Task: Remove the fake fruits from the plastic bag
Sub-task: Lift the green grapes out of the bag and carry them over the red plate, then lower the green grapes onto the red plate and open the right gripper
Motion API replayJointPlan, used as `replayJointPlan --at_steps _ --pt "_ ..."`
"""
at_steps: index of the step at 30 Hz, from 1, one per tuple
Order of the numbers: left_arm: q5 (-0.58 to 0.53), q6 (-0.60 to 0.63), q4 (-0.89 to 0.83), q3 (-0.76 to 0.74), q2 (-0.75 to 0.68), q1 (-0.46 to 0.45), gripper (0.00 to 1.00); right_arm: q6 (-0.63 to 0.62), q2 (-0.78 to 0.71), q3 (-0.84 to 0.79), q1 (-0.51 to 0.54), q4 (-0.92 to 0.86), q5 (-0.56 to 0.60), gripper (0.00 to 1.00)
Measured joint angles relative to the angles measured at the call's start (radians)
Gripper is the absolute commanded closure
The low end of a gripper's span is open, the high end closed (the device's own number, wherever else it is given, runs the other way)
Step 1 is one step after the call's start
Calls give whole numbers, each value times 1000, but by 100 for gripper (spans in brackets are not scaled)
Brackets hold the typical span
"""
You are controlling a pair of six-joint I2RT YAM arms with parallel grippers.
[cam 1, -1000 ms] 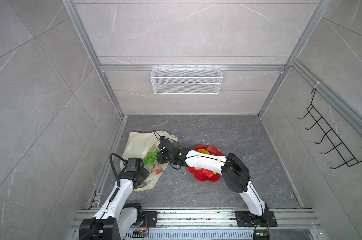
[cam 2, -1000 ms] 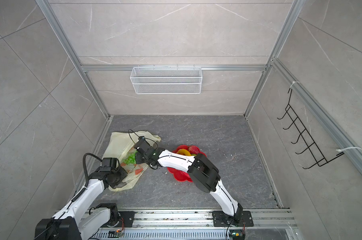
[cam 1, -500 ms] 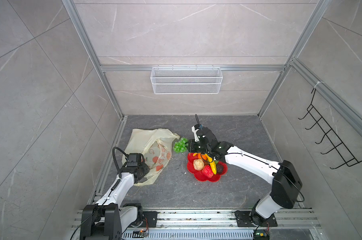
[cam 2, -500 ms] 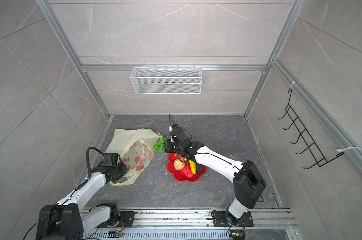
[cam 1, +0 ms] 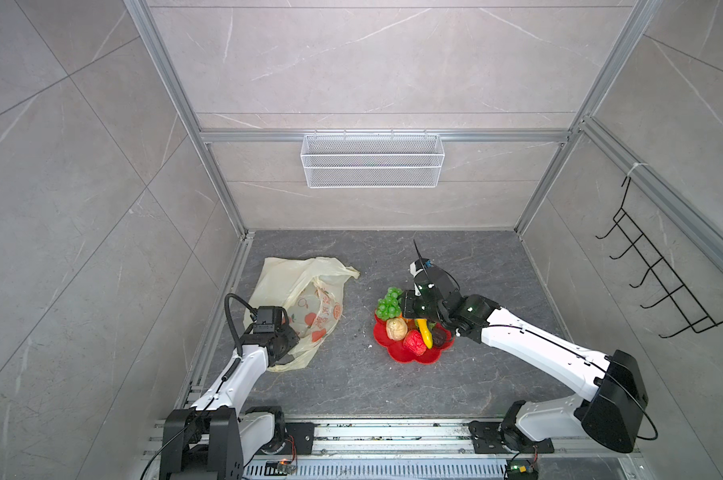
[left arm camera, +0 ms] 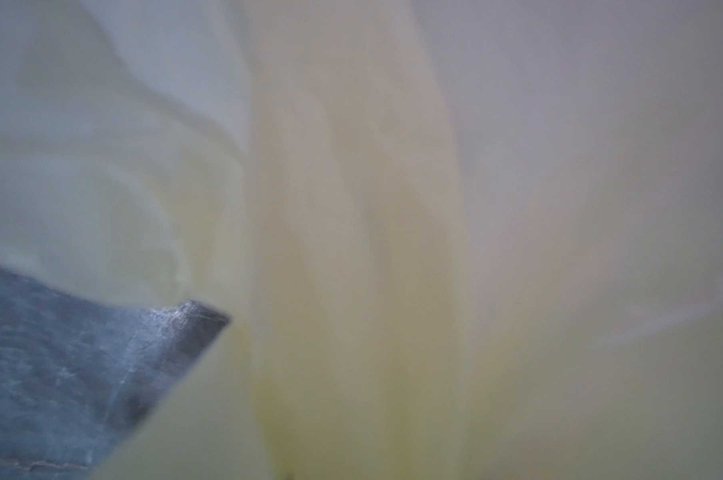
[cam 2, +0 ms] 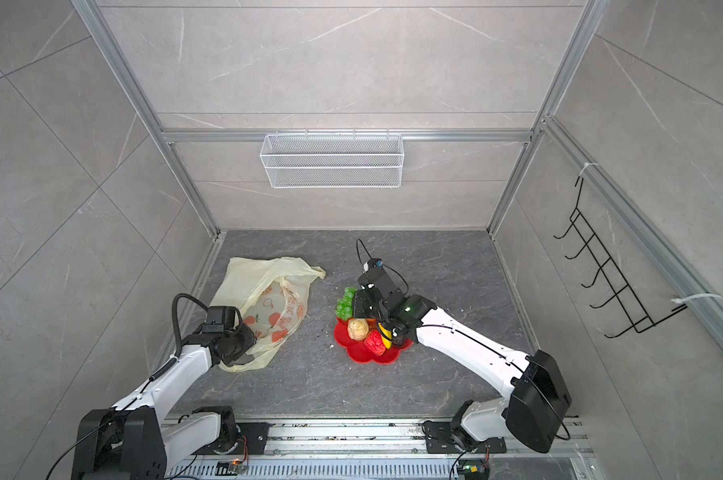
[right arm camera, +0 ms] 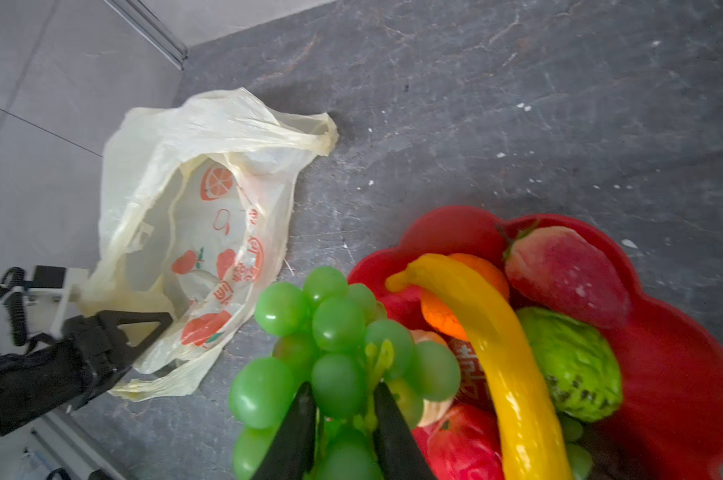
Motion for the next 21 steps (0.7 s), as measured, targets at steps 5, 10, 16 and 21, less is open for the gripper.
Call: replayJointPlan --at_steps 5,10,16,21 --pt "0 0 0 0 0 0 64 -18 0 -3 16 -36 71 72" --pt "0 0 0 0 -5 0 64 -48 3 -1 88 -64 155 69" --pt "0 0 0 0 -5 0 64 -66 30 6 171 -104 235 66" --pt "0 0 0 0 -5 0 63 -67 37 3 196 -115 251 64"
